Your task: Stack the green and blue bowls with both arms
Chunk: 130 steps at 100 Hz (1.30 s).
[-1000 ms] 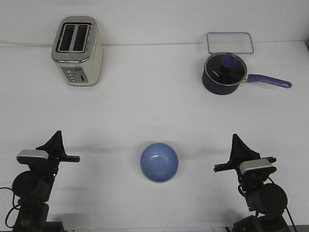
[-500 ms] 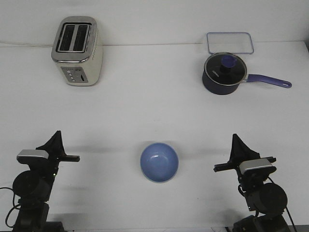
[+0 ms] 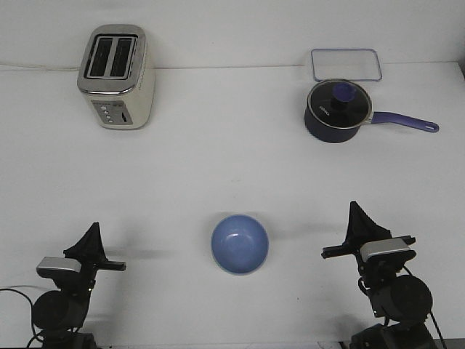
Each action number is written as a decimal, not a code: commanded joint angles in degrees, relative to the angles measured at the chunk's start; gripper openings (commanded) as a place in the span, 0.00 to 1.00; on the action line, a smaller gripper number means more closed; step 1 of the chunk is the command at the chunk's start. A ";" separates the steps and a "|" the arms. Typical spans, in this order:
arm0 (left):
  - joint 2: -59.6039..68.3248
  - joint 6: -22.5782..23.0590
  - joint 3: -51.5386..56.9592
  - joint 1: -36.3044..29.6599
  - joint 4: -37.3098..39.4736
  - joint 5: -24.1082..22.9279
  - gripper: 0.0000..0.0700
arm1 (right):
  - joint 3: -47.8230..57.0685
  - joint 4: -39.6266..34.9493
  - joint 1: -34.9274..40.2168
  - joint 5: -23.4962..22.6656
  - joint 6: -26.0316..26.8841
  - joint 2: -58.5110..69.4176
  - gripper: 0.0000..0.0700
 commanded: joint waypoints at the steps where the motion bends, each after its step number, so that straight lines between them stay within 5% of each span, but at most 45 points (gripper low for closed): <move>1: -2.73 -0.87 -1.14 -0.04 -0.83 0.35 0.02 | 0.15 0.52 0.26 -0.02 -0.42 0.11 0.00; 16: -4.83 -0.33 -1.14 -0.13 -6.34 0.28 0.02 | 0.15 0.46 0.26 -0.02 -0.42 0.11 0.00; 101: -4.72 -0.59 -1.11 -0.39 -6.12 0.26 0.02 | 0.15 0.52 0.26 0.00 -0.57 0.11 0.00; 120: -4.72 -0.59 -1.11 -0.39 -6.12 0.26 0.02 | -1.18 -1.53 -2.14 0.26 -6.86 -2.14 0.00; 130: -4.72 -0.59 -1.11 -0.39 -6.12 0.26 0.02 | -5.77 -2.27 -8.35 -6.08 -10.49 -6.93 0.00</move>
